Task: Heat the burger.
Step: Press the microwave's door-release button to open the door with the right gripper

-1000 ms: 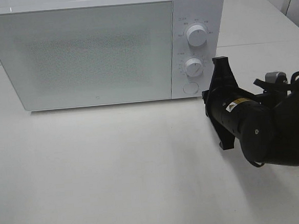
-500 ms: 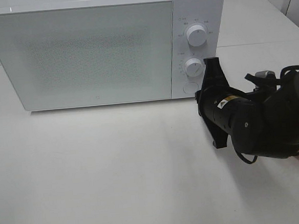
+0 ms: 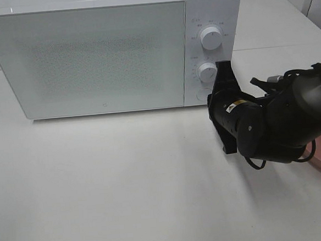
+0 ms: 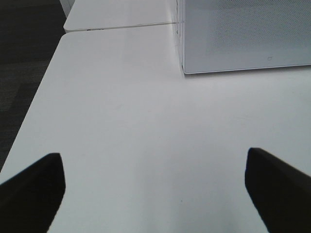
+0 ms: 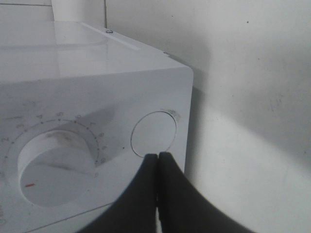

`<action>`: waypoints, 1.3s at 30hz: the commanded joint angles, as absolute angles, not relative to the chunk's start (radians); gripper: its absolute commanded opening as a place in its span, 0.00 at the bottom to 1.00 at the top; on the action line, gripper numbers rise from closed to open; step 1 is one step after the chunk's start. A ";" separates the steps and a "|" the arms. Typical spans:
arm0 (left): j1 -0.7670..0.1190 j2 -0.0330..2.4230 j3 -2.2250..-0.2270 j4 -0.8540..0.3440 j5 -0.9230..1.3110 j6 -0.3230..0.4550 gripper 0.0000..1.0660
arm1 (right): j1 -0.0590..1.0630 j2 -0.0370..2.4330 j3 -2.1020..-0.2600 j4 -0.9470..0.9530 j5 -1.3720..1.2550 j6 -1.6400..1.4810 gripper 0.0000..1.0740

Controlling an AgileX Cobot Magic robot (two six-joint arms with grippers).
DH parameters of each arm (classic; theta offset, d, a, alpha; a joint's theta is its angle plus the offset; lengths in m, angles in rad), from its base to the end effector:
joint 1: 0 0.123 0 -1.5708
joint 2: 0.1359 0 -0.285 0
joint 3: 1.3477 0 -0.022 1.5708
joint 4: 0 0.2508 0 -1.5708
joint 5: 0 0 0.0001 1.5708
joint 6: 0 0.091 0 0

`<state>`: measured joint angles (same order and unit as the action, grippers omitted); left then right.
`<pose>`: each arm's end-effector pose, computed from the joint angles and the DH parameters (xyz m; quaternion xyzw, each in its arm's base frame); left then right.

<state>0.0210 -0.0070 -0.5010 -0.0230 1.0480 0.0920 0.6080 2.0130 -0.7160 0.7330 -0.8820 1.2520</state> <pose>-0.0055 -0.0019 0.2786 0.0305 0.8472 0.0185 0.5301 0.3011 0.1523 0.0991 0.5687 0.6104 0.3806 0.3990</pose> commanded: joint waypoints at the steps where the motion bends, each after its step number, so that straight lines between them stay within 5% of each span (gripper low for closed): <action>1: 0.022 -0.024 -0.498 -0.024 1.039 0.088 0.87 | 0.604 2.048 -0.756 0.736 -0.893 1.251 0.00; 39: 0.022 -0.025 -0.498 -0.024 1.039 0.088 0.87 | 0.566 2.156 -0.905 0.782 -0.920 1.263 0.00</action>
